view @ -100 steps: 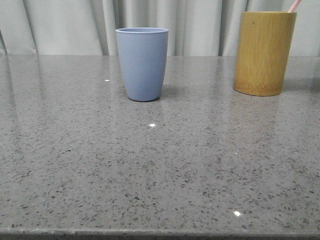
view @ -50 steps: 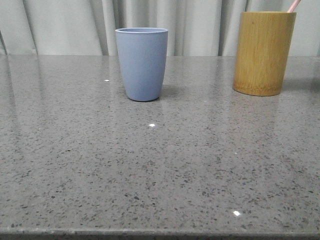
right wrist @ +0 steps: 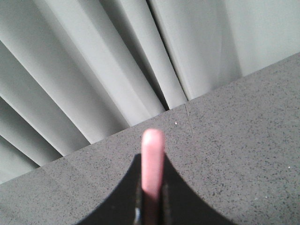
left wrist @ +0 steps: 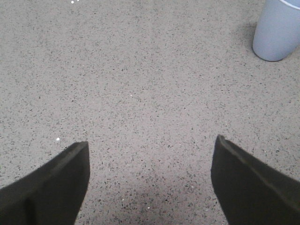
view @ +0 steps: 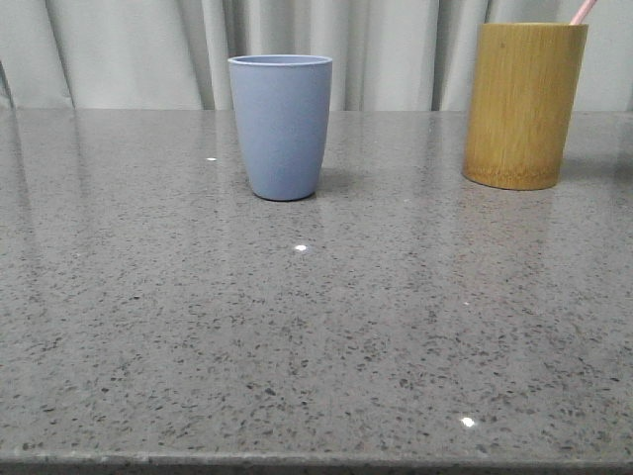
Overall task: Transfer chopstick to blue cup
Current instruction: 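Grasp the pink stick in the bamboo cup with the right gripper and lift, then move the pink stick over the blue cup and lower it in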
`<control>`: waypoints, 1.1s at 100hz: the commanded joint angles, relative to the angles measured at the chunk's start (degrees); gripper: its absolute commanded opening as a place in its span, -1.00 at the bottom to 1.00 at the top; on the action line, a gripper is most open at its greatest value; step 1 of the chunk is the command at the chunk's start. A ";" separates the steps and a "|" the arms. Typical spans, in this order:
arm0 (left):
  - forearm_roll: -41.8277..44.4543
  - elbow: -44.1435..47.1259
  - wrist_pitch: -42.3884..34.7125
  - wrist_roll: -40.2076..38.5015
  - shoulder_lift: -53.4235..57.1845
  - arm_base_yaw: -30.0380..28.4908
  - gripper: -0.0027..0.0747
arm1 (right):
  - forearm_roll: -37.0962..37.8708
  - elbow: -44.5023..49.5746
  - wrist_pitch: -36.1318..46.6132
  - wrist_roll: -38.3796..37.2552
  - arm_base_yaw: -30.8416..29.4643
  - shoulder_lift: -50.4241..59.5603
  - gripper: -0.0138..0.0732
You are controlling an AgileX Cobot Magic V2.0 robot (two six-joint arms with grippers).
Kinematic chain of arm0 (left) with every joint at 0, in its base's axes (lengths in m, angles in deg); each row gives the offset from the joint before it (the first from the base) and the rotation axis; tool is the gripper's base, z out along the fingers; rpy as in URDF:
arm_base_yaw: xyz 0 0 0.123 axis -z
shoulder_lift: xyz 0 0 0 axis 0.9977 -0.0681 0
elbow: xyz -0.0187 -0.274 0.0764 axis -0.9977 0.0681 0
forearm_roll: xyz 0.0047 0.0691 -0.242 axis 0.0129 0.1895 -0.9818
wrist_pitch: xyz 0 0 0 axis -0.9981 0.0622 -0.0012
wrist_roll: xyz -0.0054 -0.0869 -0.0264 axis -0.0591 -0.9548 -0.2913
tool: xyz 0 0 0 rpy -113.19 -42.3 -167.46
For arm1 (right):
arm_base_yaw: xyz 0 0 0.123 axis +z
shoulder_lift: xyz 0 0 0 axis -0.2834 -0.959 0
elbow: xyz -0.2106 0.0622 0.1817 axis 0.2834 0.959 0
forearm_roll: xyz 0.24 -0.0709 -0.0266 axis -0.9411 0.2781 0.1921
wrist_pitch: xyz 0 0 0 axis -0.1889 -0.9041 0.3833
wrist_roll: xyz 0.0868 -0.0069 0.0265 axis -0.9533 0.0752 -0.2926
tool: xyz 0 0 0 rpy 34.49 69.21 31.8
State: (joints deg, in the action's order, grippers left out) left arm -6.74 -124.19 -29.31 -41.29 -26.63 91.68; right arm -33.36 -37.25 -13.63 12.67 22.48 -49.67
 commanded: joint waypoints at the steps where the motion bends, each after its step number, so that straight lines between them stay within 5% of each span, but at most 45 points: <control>1: -0.43 -1.51 -3.60 -0.70 -0.16 -0.20 0.43 | 0.27 -2.46 4.75 0.10 -0.11 1.70 -0.84; 39: -0.43 -1.51 -3.60 -0.70 -0.16 -0.20 0.43 | 6.03 -7.87 2.41 0.15 -0.11 4.54 -0.84; 77: -0.43 -1.51 -3.51 -0.70 -0.16 -0.20 0.43 | 15.50 -27.46 -20.34 0.19 0.09 7.69 -0.84; 110: -0.43 -1.51 -3.51 -0.70 -0.16 -0.20 0.43 | 12.54 -31.64 -23.67 0.14 12.49 6.65 -0.84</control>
State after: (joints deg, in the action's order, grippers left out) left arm -6.74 -124.19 -29.31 -41.29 -26.63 91.68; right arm -20.45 -66.72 -40.99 12.54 31.32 -43.97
